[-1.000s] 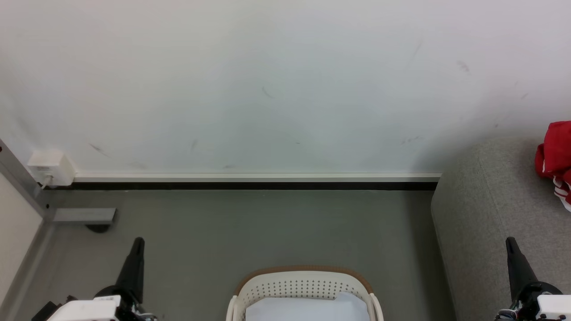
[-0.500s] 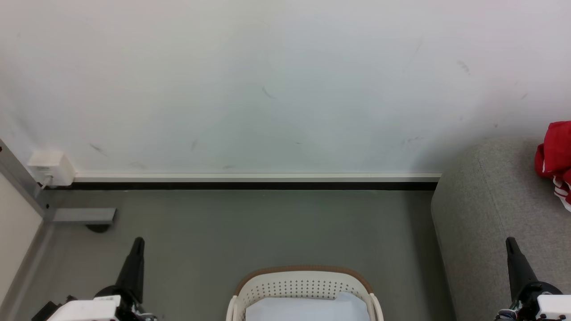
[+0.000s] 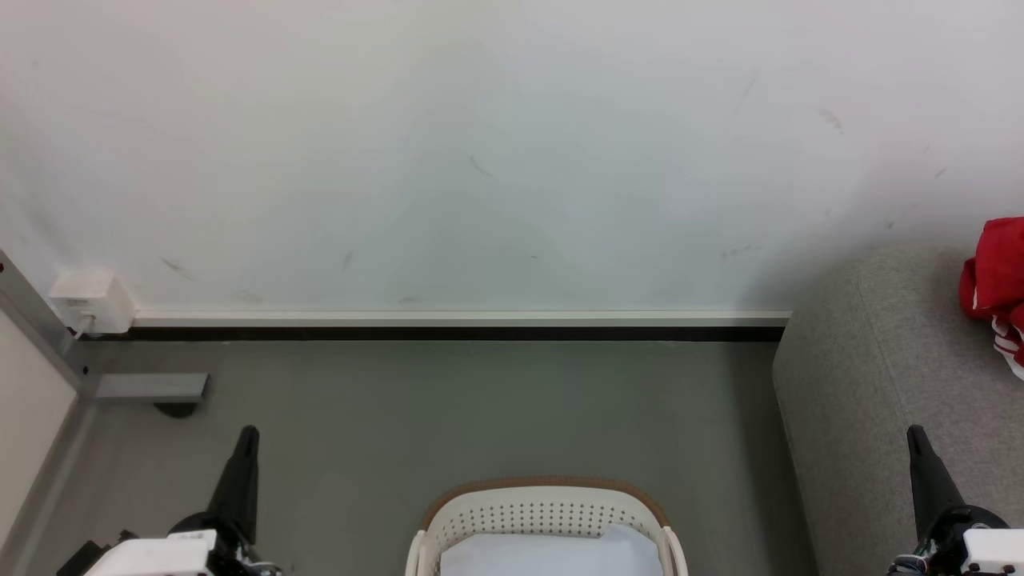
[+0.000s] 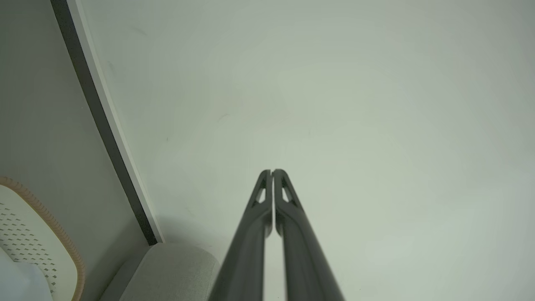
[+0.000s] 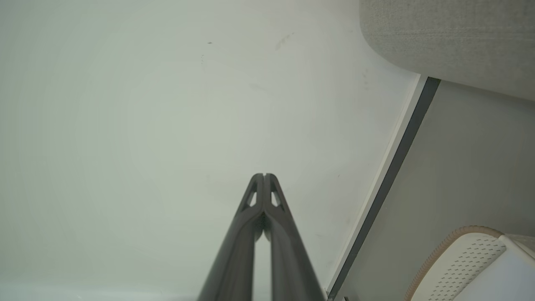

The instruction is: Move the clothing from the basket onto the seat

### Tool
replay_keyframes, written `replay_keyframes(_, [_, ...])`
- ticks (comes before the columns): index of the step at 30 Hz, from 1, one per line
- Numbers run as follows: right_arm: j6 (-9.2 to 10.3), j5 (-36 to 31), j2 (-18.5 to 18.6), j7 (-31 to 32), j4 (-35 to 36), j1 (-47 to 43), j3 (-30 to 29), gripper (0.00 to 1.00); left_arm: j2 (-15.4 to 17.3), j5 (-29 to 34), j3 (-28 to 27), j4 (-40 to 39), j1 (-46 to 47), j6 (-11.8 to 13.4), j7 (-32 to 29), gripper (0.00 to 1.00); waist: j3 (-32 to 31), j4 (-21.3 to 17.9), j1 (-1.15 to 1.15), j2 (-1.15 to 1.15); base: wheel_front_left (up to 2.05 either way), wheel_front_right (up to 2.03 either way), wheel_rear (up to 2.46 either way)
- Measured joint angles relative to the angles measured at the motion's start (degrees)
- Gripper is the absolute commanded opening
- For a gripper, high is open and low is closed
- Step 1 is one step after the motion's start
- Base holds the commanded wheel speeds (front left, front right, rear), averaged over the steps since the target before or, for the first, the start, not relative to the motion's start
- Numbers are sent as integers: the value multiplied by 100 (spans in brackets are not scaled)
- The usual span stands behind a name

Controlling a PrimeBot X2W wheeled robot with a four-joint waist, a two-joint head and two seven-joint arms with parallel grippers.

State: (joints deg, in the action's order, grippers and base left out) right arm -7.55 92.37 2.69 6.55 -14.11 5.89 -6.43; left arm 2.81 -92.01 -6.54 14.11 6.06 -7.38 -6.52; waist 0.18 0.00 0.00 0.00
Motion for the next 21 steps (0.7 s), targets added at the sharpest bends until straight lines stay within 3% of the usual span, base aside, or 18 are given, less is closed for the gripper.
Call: replay_keyframes(21, [0, 0, 0, 0, 0, 0, 0, 0, 0, 0, 0, -1, 0, 0, 0, 0, 0, 0, 0, 0, 0, 0, 0])
